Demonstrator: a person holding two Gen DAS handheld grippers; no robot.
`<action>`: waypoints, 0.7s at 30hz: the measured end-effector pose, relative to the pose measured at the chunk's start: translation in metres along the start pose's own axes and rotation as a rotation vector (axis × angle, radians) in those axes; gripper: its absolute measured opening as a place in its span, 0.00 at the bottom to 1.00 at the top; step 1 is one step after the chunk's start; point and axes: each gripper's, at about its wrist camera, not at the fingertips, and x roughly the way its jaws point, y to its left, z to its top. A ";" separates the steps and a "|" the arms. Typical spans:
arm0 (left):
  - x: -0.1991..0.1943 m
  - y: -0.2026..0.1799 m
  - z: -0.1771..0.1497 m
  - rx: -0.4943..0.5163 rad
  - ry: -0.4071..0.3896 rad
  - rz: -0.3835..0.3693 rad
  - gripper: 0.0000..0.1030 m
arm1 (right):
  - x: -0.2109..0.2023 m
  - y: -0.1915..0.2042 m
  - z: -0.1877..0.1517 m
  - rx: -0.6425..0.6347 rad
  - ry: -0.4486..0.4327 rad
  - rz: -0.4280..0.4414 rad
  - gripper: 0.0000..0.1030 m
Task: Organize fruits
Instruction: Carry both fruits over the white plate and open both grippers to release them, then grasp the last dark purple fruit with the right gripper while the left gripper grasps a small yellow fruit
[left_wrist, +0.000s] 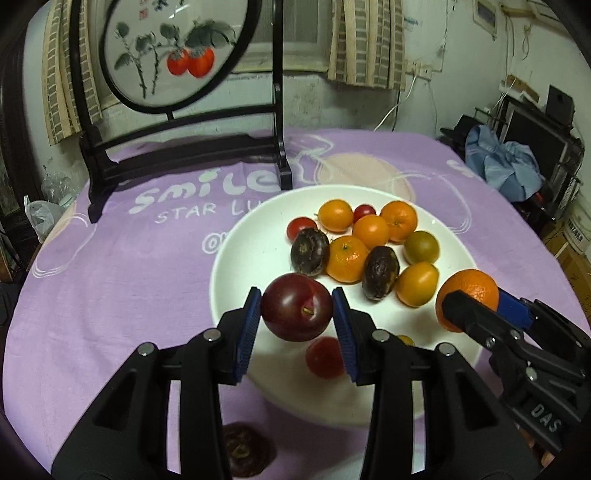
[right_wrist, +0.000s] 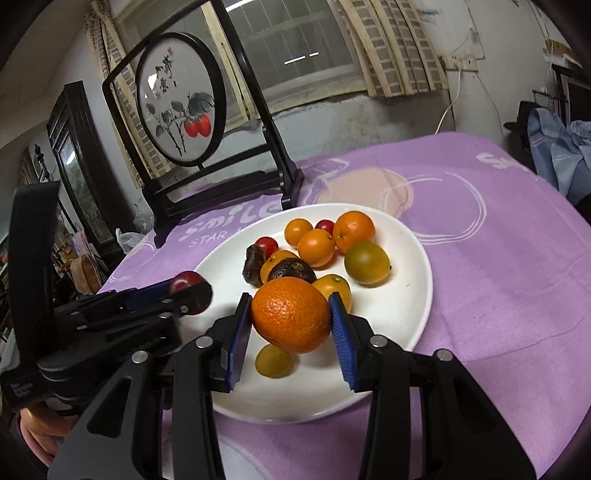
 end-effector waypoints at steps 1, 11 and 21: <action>0.004 -0.002 0.000 0.002 0.009 0.006 0.39 | 0.000 0.000 0.000 -0.002 0.004 0.002 0.42; -0.056 0.016 0.002 -0.021 -0.097 0.102 0.93 | -0.032 0.018 0.000 -0.058 -0.088 0.002 0.60; -0.110 0.095 -0.067 -0.169 -0.141 0.230 0.98 | -0.046 0.053 -0.021 -0.146 -0.058 0.055 0.60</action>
